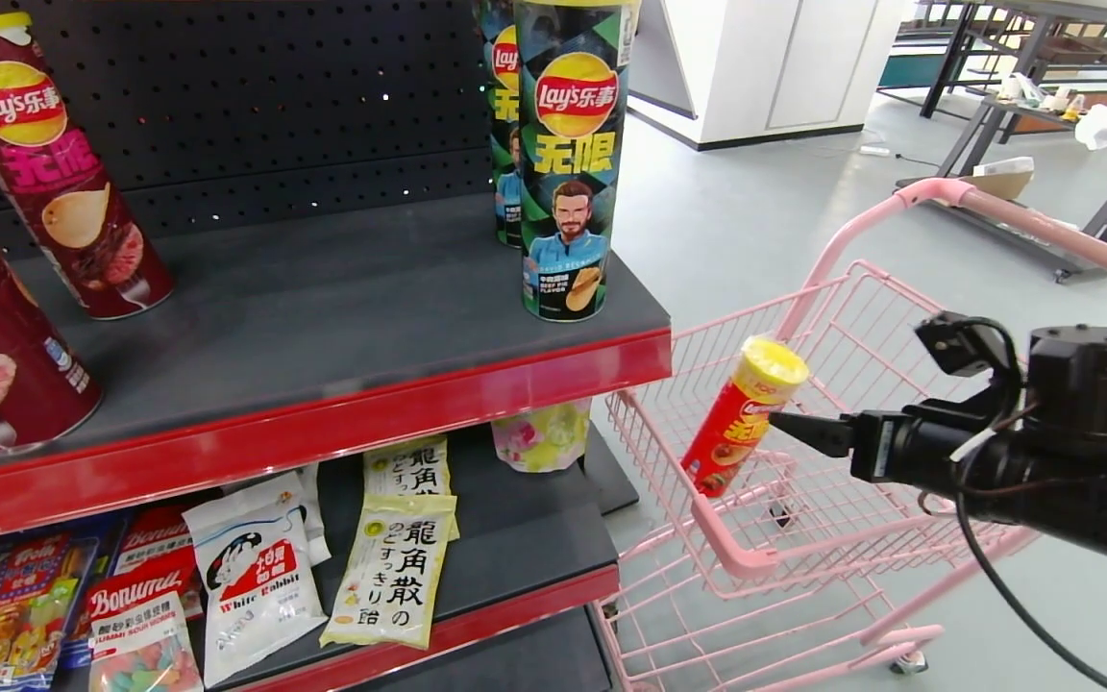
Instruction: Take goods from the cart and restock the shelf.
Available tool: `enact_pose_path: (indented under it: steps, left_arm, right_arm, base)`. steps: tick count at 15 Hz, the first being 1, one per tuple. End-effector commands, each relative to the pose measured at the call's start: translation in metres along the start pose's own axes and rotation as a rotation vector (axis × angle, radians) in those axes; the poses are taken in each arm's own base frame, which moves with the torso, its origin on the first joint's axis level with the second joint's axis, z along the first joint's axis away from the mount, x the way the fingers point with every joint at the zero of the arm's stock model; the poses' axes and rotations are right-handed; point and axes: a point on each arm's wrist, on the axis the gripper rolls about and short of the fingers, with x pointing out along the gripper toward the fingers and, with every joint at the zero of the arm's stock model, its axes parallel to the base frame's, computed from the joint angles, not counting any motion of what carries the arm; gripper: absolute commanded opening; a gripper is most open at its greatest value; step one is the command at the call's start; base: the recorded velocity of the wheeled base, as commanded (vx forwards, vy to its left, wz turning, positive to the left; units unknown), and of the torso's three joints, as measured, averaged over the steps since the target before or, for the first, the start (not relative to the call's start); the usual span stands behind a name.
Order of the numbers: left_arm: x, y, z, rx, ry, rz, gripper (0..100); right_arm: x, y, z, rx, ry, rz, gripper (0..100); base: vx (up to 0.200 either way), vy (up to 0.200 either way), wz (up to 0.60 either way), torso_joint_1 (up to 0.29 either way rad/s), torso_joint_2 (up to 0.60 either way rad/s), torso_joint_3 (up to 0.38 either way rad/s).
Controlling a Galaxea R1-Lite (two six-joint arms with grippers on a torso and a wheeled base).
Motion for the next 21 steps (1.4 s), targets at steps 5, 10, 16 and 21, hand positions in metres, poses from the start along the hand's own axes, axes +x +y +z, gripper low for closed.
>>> enact_pose_path:
  steps: [5,10,16,21]
  left_arm:
    - [0.000,0.000,0.000,0.000,0.001,-0.001,100]
    - [0.000,0.000,0.000,0.000,-0.001,-0.001,100]
    - [0.000,0.000,0.000,0.000,-0.001,0.001,100]
    - [0.000,0.000,0.000,0.000,0.001,-0.001,100]
  right_arm:
    - [0.062,-0.006,-0.015,0.038,0.102,0.003,100]
    - [0.099,-0.026,-0.023,0.036,0.035,-0.018,100]
    - [0.100,-0.032,-0.023,0.043,0.024,-0.039,100]
    - [0.090,-0.033,-0.016,0.044,-0.006,-0.073,100]
  base:
    - [0.000,0.000,0.00,0.000,0.00,0.000]
    - [0.000,0.000,0.00,0.000,0.00,0.000]
    - [0.000,0.000,0.00,0.000,0.00,0.000]
    - [0.000,0.000,0.00,0.000,0.00,0.000]
